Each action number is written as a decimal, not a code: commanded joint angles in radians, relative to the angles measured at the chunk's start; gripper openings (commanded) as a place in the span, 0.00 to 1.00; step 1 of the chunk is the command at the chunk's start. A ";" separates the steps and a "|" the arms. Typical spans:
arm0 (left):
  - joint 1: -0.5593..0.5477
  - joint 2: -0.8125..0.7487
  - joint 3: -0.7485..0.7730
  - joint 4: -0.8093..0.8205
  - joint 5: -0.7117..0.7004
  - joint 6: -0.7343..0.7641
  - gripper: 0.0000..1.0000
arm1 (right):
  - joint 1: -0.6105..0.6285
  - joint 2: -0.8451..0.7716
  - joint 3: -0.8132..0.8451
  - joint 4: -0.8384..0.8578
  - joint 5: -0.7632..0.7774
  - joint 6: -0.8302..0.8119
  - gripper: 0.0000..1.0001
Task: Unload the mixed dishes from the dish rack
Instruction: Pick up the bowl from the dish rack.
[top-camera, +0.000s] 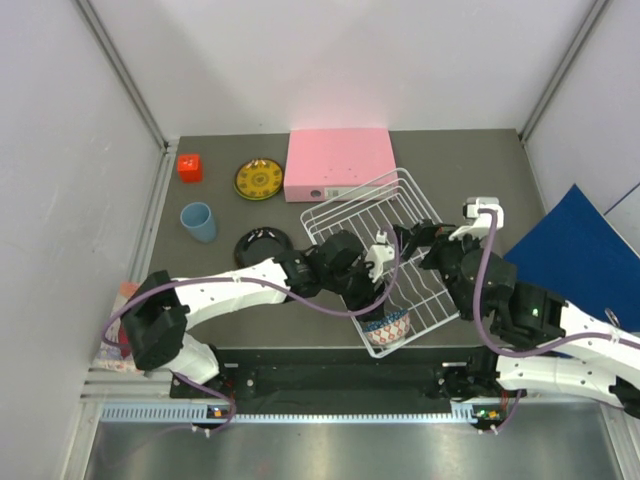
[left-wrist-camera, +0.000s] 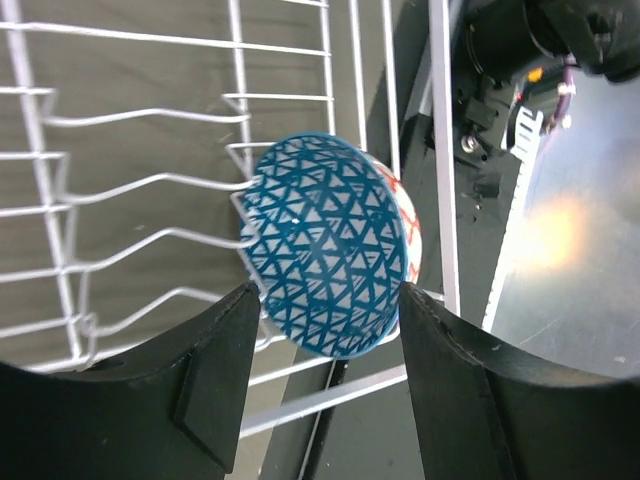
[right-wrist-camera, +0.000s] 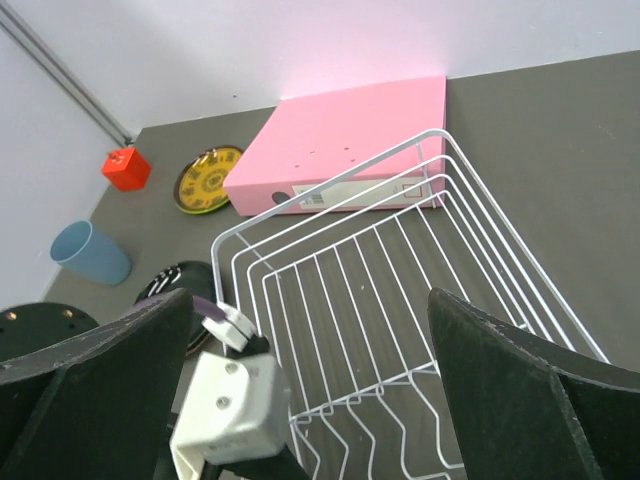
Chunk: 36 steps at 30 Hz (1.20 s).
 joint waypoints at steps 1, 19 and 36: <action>-0.052 0.011 -0.011 0.088 0.065 0.086 0.62 | -0.022 -0.033 0.006 0.041 -0.008 -0.025 1.00; -0.078 0.080 -0.106 0.236 0.128 0.062 0.55 | -0.036 -0.059 -0.063 0.056 -0.023 0.007 1.00; -0.078 0.030 -0.084 0.173 0.119 0.108 0.00 | -0.037 -0.071 -0.075 0.062 -0.031 0.007 1.00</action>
